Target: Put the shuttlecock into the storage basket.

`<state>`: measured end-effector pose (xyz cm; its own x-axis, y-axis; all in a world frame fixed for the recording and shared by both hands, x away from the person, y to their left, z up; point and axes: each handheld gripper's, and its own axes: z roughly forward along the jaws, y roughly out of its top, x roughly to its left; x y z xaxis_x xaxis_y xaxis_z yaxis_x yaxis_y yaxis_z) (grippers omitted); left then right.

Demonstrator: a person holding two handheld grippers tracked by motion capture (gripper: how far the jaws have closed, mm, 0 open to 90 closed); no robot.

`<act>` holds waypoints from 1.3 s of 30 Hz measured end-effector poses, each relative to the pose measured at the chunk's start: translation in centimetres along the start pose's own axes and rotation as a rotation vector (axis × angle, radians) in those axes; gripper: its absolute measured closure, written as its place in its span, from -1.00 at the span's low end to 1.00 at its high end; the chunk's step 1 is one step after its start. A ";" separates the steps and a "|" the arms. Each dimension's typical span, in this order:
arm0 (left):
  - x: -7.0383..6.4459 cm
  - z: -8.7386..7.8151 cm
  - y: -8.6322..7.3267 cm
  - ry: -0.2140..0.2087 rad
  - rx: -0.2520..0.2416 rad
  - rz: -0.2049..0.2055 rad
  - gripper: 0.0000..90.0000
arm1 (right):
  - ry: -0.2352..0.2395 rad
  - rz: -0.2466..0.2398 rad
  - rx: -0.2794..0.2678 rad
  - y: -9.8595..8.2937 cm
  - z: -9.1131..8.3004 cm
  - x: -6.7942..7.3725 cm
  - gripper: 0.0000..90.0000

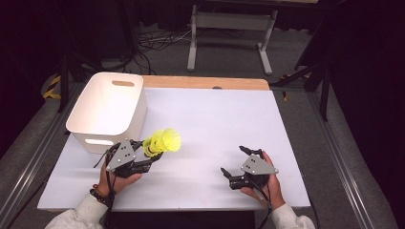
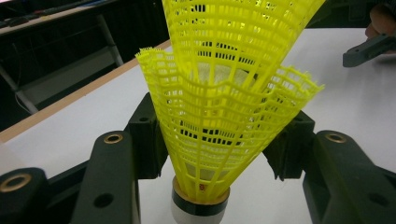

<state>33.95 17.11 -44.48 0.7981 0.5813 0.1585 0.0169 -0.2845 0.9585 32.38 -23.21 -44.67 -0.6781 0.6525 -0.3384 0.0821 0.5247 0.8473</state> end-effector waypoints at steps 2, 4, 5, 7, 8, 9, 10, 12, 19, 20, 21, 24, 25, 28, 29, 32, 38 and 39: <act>0.0 -0.3 0.1 0.001 -0.007 -0.007 0.06 | 0.000 -0.001 0.000 0.0 0.0 0.0 -0.86; 0.1 -0.5 0.1 0.004 -0.014 -0.016 0.06 | -0.003 -0.006 0.003 0.0 0.1 0.0 -0.86; 0.1 -0.5 0.1 0.004 -0.014 -0.016 0.06 | -0.003 -0.006 0.003 0.0 0.1 0.0 -0.86; 0.2 -0.8 0.2 0.008 -0.019 -0.014 0.06 | 0.000 -0.007 0.000 0.0 0.1 0.0 -0.85; 0.3 -0.9 0.2 0.009 -0.021 -0.019 0.06 | 0.001 -0.010 0.001 0.0 0.1 0.1 -0.85; 0.3 -0.9 0.2 0.009 -0.021 -0.019 0.06 | 0.002 -0.012 0.003 0.0 0.1 0.1 -0.85; 0.4 -1.1 0.2 0.012 -0.026 -0.023 0.06 | 0.000 -0.015 0.007 0.0 0.1 0.1 -0.85; 0.5 -1.3 0.3 0.020 -0.027 -0.021 0.06 | -0.002 -0.016 0.009 0.0 0.1 0.1 -0.85; 0.8 -2.1 0.4 0.030 -0.044 -0.034 0.05 | -0.002 -0.022 0.017 0.0 0.2 0.2 -0.85; 0.9 -2.3 0.4 0.037 -0.043 -0.031 0.05 | -0.004 -0.025 0.019 0.1 0.2 0.2 -0.85; 1.0 -2.4 0.4 0.039 -0.049 -0.036 0.05 | -0.009 -0.029 0.022 0.1 0.2 0.3 -0.85; 1.1 -2.9 0.5 0.049 -0.054 -0.039 0.05 | -0.007 -0.031 0.020 0.1 0.2 0.3 -0.85; 1.2 -3.0 0.5 0.050 -0.056 -0.041 0.05 | -0.006 -0.030 0.018 0.1 0.2 0.3 -0.85; 1.3 -3.4 0.5 0.059 -0.060 -0.043 0.05 | -0.018 -0.032 0.012 0.1 0.1 0.2 -0.83; 1.4 -3.5 0.5 0.063 -0.059 -0.044 0.05 | -0.023 -0.030 0.006 0.2 0.0 0.2 -0.83; 1.5 -3.8 0.5 0.067 -0.064 -0.049 0.05 | -0.029 -0.025 0.001 0.2 -0.1 0.1 -0.83; 1.7 -4.7 0.5 0.081 -0.079 -0.058 0.04 | -0.025 -0.030 0.012 0.2 0.0 0.1 -0.83; 1.7 -4.8 0.5 0.085 -0.082 -0.061 0.04 | -0.021 -0.032 0.013 0.2 0.0 0.2 -0.83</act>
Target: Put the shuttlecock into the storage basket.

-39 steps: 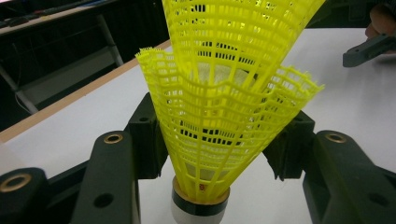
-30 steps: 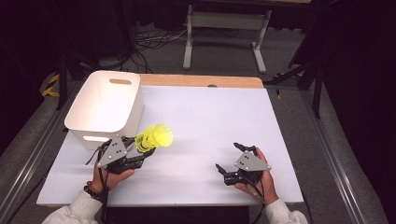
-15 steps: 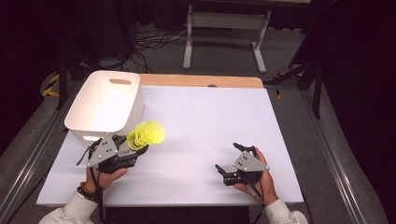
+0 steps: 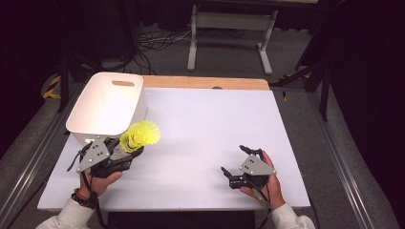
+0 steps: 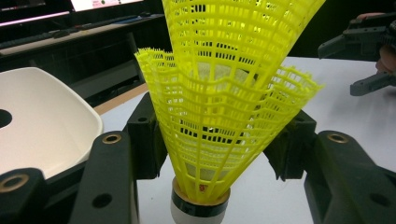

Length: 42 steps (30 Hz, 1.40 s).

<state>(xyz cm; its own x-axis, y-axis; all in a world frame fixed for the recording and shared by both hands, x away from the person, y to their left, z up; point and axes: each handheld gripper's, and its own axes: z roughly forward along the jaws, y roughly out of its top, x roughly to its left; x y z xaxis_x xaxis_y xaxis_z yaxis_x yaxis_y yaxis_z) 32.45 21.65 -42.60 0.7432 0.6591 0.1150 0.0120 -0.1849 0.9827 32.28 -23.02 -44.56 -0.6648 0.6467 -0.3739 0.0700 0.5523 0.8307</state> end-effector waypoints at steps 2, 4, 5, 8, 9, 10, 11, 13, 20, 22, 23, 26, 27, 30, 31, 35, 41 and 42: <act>0.1 -0.3 0.0 0.005 -0.002 -0.003 0.04 | 0.001 -0.003 0.002 0.0 0.0 0.0 -0.83; 0.2 -0.5 0.0 0.008 -0.012 -0.010 0.04 | 0.001 -0.004 0.003 0.0 0.0 0.0 -0.83; 0.2 -0.5 0.0 0.008 -0.012 -0.010 0.04 | 0.002 -0.003 0.002 0.0 0.0 0.0 -0.83; 0.4 -1.1 0.1 0.020 -0.014 -0.012 0.04 | 0.004 -0.002 0.001 0.0 0.0 0.0 -0.83; 0.6 -1.5 0.1 0.032 -0.018 -0.014 0.04 | 0.005 -0.003 0.002 0.0 0.0 0.0 -0.83; 0.7 -1.7 0.1 0.035 -0.018 -0.017 0.04 | 0.003 -0.005 0.004 0.0 0.1 0.1 -0.83; 0.7 -1.7 0.1 0.035 -0.018 -0.017 0.04 | 0.005 -0.004 0.003 0.0 0.1 0.1 -0.83; 1.0 -2.2 0.2 0.048 -0.022 -0.025 0.04 | 0.007 -0.005 0.005 0.1 0.1 0.1 -0.83; 1.4 -2.9 0.3 0.068 -0.031 -0.028 0.03 | 0.011 -0.009 0.009 0.1 0.2 0.2 -0.83; 1.6 -3.0 0.4 0.073 -0.035 -0.040 0.03 | 0.013 -0.008 0.008 0.1 0.2 0.2 -0.83; 1.6 -3.1 0.4 0.073 -0.036 -0.040 0.03 | 0.013 -0.006 0.009 0.1 0.2 0.2 -0.83; 1.8 -3.2 0.5 0.077 -0.040 -0.045 0.03 | 0.014 -0.004 0.009 0.0 0.2 0.2 -0.83; 1.8 -3.2 0.5 0.077 -0.040 -0.045 0.03 | 0.014 -0.004 0.009 0.0 0.2 0.2 -0.83; 1.9 -3.1 0.6 0.078 -0.045 -0.052 0.03 | 0.017 -0.003 0.012 0.0 0.3 0.2 -0.83; 2.0 -3.1 0.7 0.083 -0.048 -0.058 0.02 | 0.018 -0.003 0.012 0.0 0.3 0.2 -0.83; 2.2 -3.0 1.0 0.091 -0.051 -0.062 0.01 | 0.020 -0.001 0.012 0.0 0.3 0.2 -0.83; 2.8 -3.2 1.6 0.105 -0.062 -0.070 0.01 | 0.026 0.008 0.019 0.0 0.4 0.2 -0.83; 2.9 -3.2 1.7 0.104 -0.067 -0.075 0.01 | 0.030 0.009 0.020 -0.1 0.5 0.2 -0.83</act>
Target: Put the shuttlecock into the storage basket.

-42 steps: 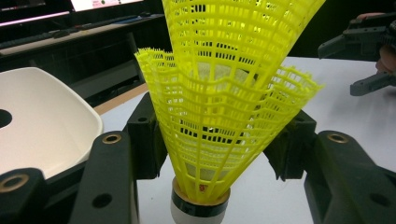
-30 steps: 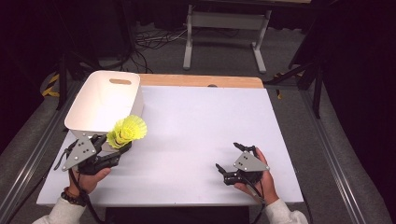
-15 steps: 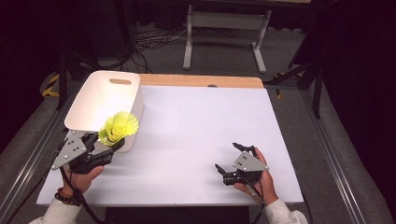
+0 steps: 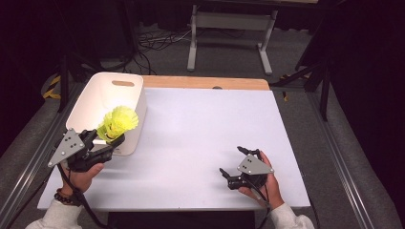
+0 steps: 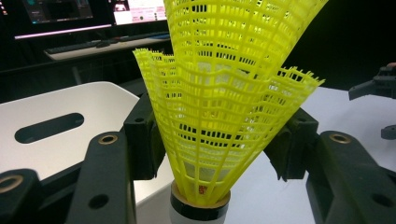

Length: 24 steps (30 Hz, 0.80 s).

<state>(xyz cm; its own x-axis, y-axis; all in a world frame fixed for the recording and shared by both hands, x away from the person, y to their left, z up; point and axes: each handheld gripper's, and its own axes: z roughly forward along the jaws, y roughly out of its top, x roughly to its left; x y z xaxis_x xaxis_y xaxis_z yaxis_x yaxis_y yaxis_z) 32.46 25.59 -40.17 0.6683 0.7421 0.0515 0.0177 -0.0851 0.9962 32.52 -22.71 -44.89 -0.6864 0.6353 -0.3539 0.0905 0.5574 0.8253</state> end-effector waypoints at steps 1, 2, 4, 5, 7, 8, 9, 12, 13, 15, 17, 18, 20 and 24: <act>0.1 0.0 0.1 0.004 0.001 -0.001 0.01 | 0.002 0.002 0.000 0.0 0.0 0.0 -0.83; 0.2 -0.1 0.2 0.004 0.000 -0.002 0.01 | 0.003 0.008 0.004 -0.1 0.1 -0.1 -0.83; 0.3 -0.1 0.3 0.003 -0.007 -0.005 0.02 | 0.002 0.008 0.005 -0.1 0.1 -0.1 -0.83; 0.5 -0.2 0.4 0.004 -0.005 -0.002 0.01 | 0.000 0.010 0.008 -0.2 0.1 -0.2 -0.83; 0.9 -0.3 0.8 0.009 -0.007 -0.001 0.01 | 0.011 0.015 0.005 -0.2 0.1 -0.2 -0.83; 1.1 -0.3 1.0 0.014 -0.009 -0.001 0.01 | 0.014 0.016 0.007 -0.2 0.1 -0.2 -0.83; 1.4 -0.4 1.1 0.014 -0.004 -0.003 0.01 | 0.014 0.017 0.009 -0.3 0.2 -0.2 -0.83; 2.0 -0.4 1.5 0.017 -0.002 -0.011 0.01 | 0.017 0.016 0.011 -0.3 0.2 -0.2 -0.83; 2.0 -0.4 1.5 0.017 -0.002 -0.011 0.01 | 0.017 0.016 0.011 -0.3 0.2 -0.2 -0.83; 2.5 -0.2 1.9 0.015 -0.001 -0.026 0.01 | 0.019 0.014 0.012 -0.4 0.2 -0.3 -0.83; 2.7 0.0 2.2 0.016 0.005 -0.028 0.02 | 0.024 0.015 0.015 -0.4 0.2 -0.3 -0.83; 2.8 0.1 2.3 0.013 0.001 -0.028 0.02 | 0.025 0.013 0.018 -0.5 0.3 -0.3 -0.83; 3.0 0.2 2.6 0.017 0.003 -0.031 0.03 | 0.027 0.013 0.023 -0.5 0.3 -0.3 -0.83; 3.4 0.5 3.0 0.017 0.002 -0.030 0.03 | 0.029 0.014 0.024 -0.5 0.4 -0.3 -0.83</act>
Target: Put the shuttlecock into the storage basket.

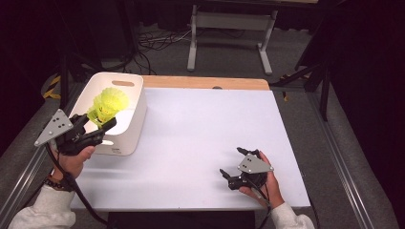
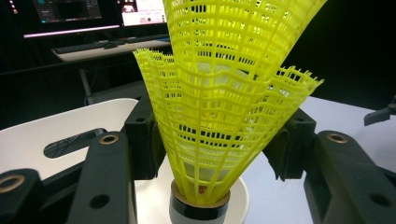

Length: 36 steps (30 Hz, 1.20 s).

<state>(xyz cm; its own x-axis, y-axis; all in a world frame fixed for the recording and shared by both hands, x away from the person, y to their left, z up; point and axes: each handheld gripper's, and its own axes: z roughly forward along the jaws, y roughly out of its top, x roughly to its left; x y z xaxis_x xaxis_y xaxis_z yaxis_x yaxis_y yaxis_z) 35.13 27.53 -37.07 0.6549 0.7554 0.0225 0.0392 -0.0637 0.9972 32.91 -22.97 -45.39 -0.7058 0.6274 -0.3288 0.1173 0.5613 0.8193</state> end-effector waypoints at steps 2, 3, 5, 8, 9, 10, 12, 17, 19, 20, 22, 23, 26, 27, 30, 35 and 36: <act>0.3 0.2 0.2 0.003 0.007 0.000 0.03 | 0.001 -0.001 0.000 0.0 0.0 0.0 -0.83; 0.3 0.4 0.3 0.004 0.006 -0.001 0.03 | 0.001 -0.002 0.002 0.0 0.0 0.0 -0.83; 0.5 0.5 0.5 0.011 0.013 0.006 0.03 | 0.001 -0.003 0.005 0.0 0.1 0.0 -0.83; 0.8 0.9 0.9 0.019 0.015 0.012 0.03 | 0.000 -0.005 0.007 0.0 0.1 0.1 -0.83; 1.0 1.0 1.1 0.019 0.023 0.014 0.03 | 0.002 -0.004 0.006 0.0 0.1 0.0 -0.83; 1.1 1.1 1.2 0.020 0.026 0.019 0.03 | 0.001 -0.003 0.006 0.0 0.1 0.1 -0.82; 1.4 1.5 1.4 0.026 0.040 0.022 0.03 | 0.004 -0.003 0.011 -0.1 0.2 0.1 -0.82; 2.1 2.4 2.0 0.039 0.073 0.040 0.03 | 0.008 -0.008 0.023 -0.2 0.4 0.1 -0.82; 2.2 2.8 2.2 0.037 0.082 0.045 0.03 | 0.010 -0.009 0.026 -0.3 0.4 0.1 -0.82; 2.2 3.0 2.3 0.039 0.081 0.049 0.02 | 0.008 -0.009 0.027 -0.3 0.4 0.1 -0.82; 2.3 3.4 2.5 0.038 0.096 0.058 0.02 | 0.006 -0.010 0.030 -0.3 0.5 0.0 -0.82; 2.3 3.4 2.5 0.038 0.096 0.058 0.02 | 0.006 -0.010 0.030 -0.3 0.5 0.0 -0.82; 2.8 4.1 2.8 0.043 0.105 0.055 0.02 | 0.008 -0.008 0.034 -0.4 0.6 0.0 -0.82; 3.0 4.4 2.9 0.052 0.105 0.055 0.02 | 0.009 -0.008 0.034 -0.4 0.6 0.0 -0.82; 3.7 4.9 3.1 0.057 0.115 0.056 0.01 | 0.009 -0.008 0.034 -0.4 0.5 0.0 -0.82; 4.2 5.4 3.7 0.039 0.120 0.049 0.02 | 0.005 0.001 0.031 -0.4 0.5 -0.1 -0.81; 4.4 5.7 4.0 0.048 0.122 0.056 0.02 | 0.001 0.002 0.033 -0.5 0.5 -0.2 -0.81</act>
<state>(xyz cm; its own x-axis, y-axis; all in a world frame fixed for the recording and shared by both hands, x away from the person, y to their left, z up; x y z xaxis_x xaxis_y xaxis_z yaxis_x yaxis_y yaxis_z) 42.47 26.90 -33.35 0.6222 0.7783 0.0842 0.0972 -0.1836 0.9782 33.35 -23.05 -45.95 -0.7065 0.6277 -0.3268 0.1413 0.5776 0.8040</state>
